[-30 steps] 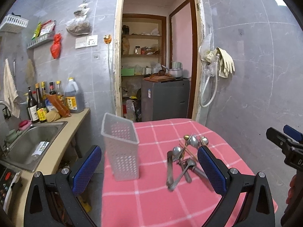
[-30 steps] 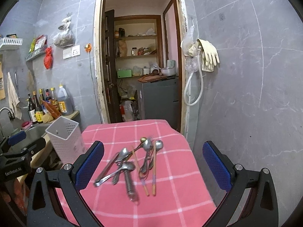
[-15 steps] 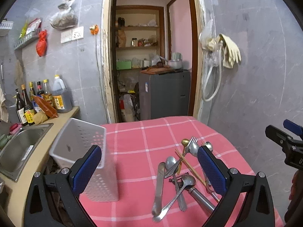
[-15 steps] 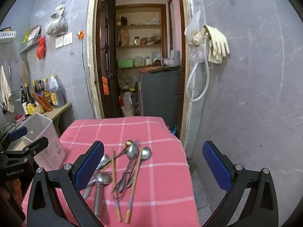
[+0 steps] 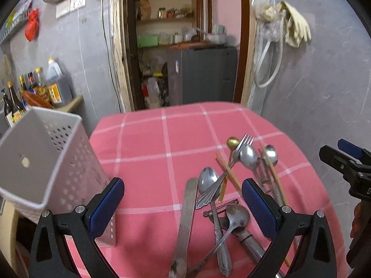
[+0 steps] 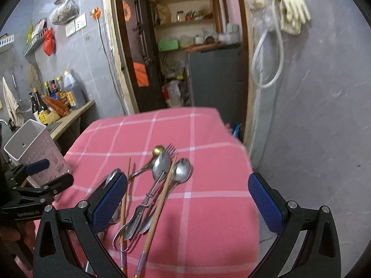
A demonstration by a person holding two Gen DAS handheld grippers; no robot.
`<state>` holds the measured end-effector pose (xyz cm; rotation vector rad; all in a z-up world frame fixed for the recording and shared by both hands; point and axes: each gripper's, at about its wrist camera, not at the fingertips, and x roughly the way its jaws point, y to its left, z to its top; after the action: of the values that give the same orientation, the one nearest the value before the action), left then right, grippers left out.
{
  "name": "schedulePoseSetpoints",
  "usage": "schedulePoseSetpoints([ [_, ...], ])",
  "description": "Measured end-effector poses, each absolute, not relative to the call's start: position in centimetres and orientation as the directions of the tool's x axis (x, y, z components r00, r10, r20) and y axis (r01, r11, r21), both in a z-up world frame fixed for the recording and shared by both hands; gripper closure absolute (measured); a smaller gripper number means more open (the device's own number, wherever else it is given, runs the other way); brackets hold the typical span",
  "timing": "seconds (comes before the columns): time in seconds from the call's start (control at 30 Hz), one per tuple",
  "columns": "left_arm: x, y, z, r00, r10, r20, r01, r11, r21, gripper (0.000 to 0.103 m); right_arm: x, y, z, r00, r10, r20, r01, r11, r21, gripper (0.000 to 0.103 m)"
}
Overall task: Organize utensils
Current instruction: 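Move the left tool down to the flat metal knife handle in the pile, then close the left gripper on the metal knife handle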
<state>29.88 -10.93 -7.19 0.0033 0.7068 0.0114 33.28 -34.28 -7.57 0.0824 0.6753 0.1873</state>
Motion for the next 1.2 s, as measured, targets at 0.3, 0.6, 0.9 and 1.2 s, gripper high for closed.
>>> schedulePoseSetpoints([
  [0.3, 32.5, -10.9, -11.0, 0.649, 0.008, -0.761, -0.004, 1.0, 0.007, 0.032, 37.5, -33.5, -12.0, 0.657, 0.319, -0.683, -0.207, 0.948, 0.243, 0.022],
  [0.6, 33.8, -11.6, -13.3, 0.565, 0.003, -0.825, 0.019, 1.0, 0.017, 0.058, 39.5, -32.7, -13.9, 0.619, 0.333, -0.712, -0.206, 0.943, 0.262, 0.052],
  [0.9, 34.9, -11.8, -13.2, 0.52, -0.006, -0.854, 0.034, 0.999, 0.013, 0.086, 41.5, -34.1, -15.0, 0.58, 0.356, -0.733, -0.195, 0.934, 0.299, 0.069],
  [1.2, 35.8, -8.7, -13.2, 0.456, -0.124, -0.881, -0.057, 0.984, -0.168, 0.097, 44.2, -32.8, -16.4, 0.494, 0.42, -0.761, -0.251, 0.907, 0.338, 0.073],
])
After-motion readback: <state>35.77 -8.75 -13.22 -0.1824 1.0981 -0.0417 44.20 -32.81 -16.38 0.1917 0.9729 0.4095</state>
